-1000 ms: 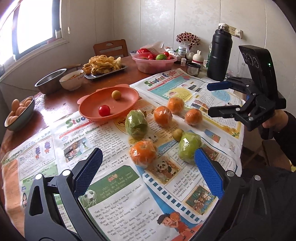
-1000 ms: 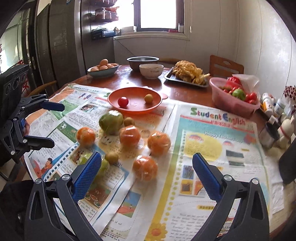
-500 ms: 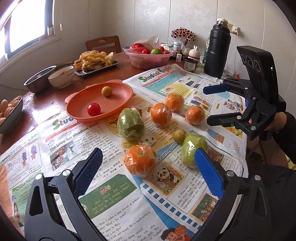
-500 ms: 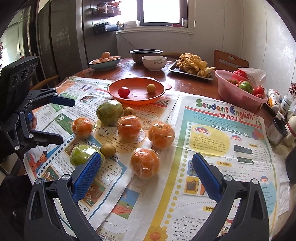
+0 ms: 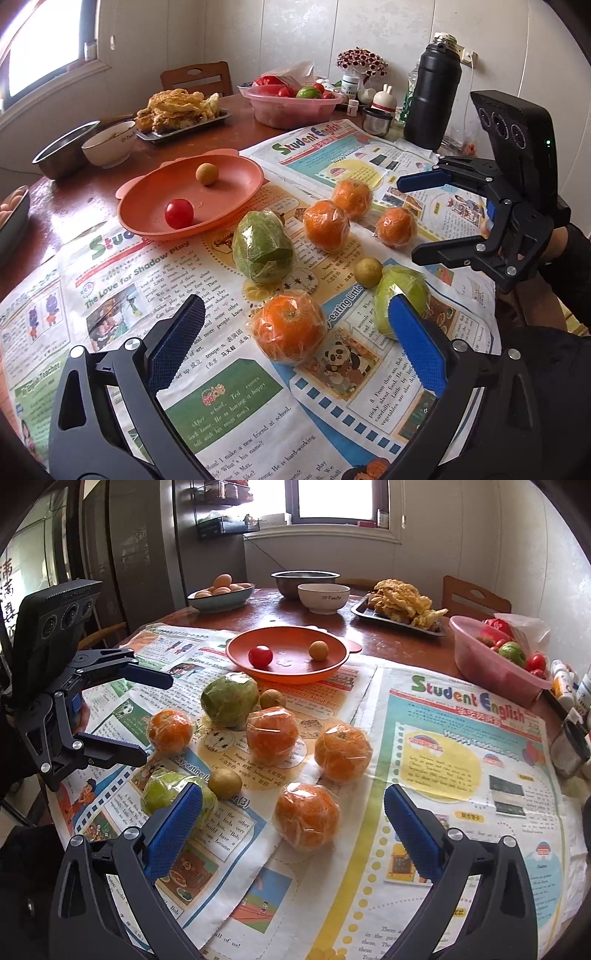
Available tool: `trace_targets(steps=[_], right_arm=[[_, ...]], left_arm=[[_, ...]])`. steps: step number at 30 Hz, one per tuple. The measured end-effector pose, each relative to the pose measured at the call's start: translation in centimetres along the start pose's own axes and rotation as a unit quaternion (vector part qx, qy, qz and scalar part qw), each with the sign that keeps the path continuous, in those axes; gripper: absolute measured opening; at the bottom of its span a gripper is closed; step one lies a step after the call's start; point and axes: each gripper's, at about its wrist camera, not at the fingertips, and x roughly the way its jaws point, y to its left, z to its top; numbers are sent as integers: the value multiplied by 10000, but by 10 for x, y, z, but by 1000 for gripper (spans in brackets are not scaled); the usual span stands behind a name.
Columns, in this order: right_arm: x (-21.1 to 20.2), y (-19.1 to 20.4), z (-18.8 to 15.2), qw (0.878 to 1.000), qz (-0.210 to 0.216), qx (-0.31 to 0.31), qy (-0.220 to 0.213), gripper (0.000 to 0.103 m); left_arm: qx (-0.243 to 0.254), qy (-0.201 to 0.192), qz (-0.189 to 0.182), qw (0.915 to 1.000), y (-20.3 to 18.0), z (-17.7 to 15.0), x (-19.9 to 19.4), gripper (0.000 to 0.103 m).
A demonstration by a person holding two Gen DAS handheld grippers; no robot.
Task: Organize fruits
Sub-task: 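Move both open tools back over the wrapped fruits on the newspaper, then close the right tool on a wrapped mandarin while the left tool grasps another wrapped mandarin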
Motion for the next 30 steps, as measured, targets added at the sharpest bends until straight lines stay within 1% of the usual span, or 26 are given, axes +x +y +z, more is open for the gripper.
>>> trace_targets(steps=[6, 10, 13, 14, 15, 17, 18, 19, 22, 23, 25, 27, 30], right_arm=[[5, -2, -2, 9998, 202, -19, 39, 98], [7, -1, -2, 9998, 152, -131, 26, 97], [8, 0, -1, 9997, 129, -213, 22, 96], [8, 1, -1, 9996, 119, -240, 44, 91], [10, 1, 0, 9995, 92, -270, 98, 79], [16, 2, -1, 9992, 55, -306, 266, 72], [18, 2, -2, 9990, 30, -325, 314, 72], [20, 3, -3, 9988, -3, -353, 352, 72], [24, 4, -5, 9986, 23, -342, 402, 71], [24, 4, -5, 9986, 28, -336, 410, 71], [25, 4, -6, 9985, 29, -332, 428, 68], [26, 4, -6, 9985, 35, -328, 443, 65], [26, 3, -6, 9985, 62, -312, 449, 62]], left_arm=[[173, 166, -116, 9996, 1, -1, 6, 93], [188, 248, -175, 9994, 7, -2, 9, 93], [163, 214, -284, 9992, 11, -2, 7, 93], [172, 217, -305, 9991, 11, -2, 8, 93], [179, 234, -330, 9990, 11, -2, 8, 93], [192, 297, -349, 9988, 11, -1, 10, 92], [207, 342, -353, 9986, 10, -1, 11, 90], [231, 394, -358, 9983, 10, -1, 13, 85], [321, 551, -375, 9973, 8, -2, 18, 81], [345, 603, -366, 9969, 7, -2, 21, 80], [381, 643, -356, 9966, 7, -2, 23, 72], [409, 705, -336, 9961, 6, -2, 25, 67], [462, 752, -301, 9956, 5, -2, 27, 66]])
